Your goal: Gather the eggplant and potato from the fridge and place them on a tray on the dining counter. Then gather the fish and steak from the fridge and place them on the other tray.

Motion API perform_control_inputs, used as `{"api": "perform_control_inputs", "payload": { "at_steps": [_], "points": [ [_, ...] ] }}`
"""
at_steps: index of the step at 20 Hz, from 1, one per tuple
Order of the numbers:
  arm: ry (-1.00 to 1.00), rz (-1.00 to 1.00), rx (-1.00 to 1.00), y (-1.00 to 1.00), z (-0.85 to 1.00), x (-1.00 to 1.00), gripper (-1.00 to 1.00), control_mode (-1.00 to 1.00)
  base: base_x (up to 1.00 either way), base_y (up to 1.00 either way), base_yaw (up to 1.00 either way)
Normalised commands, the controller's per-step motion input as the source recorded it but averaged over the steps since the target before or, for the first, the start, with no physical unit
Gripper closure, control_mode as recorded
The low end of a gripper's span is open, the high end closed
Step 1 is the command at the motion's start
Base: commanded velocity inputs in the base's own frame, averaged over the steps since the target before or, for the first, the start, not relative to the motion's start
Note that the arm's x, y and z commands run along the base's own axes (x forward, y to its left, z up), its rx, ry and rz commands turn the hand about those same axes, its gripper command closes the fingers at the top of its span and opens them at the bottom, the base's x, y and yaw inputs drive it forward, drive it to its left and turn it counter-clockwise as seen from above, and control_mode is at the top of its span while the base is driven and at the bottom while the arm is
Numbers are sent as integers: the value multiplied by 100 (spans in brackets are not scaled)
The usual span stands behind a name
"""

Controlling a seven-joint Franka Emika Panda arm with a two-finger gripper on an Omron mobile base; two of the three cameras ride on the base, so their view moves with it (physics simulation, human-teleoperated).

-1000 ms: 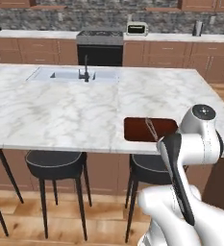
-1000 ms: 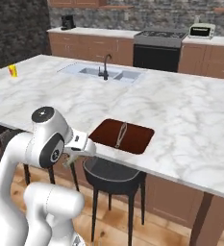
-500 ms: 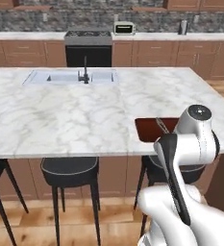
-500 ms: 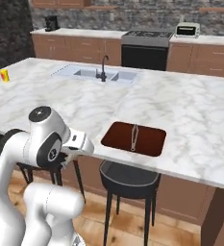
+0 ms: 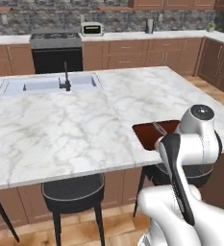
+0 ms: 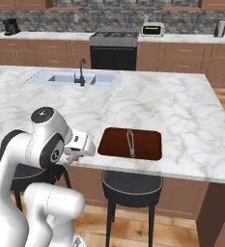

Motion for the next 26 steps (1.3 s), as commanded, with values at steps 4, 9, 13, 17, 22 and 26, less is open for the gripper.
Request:
{"api": "perform_control_inputs", "payload": {
  "at_steps": [4, 9, 13, 17, 22, 26],
  "points": [
    [0, 0, 0, 0, 0, 0, 100, 100, 59, 56, -33],
    [0, 0, 0, 0, 0, 0, 100, 100, 75, -25, -28],
    [0, 0, 0, 0, 0, 0, 100, 100, 87, -41, -23],
    [0, 0, 0, 0, 0, 0, 100, 100, 91, -32, -12],
    [0, 0, 0, 0, 0, 0, 100, 100, 37, -1, -1],
    [0, 0, 2, -11, 0, 26, 100, -100, 19, -6, 0]
  ]
}}
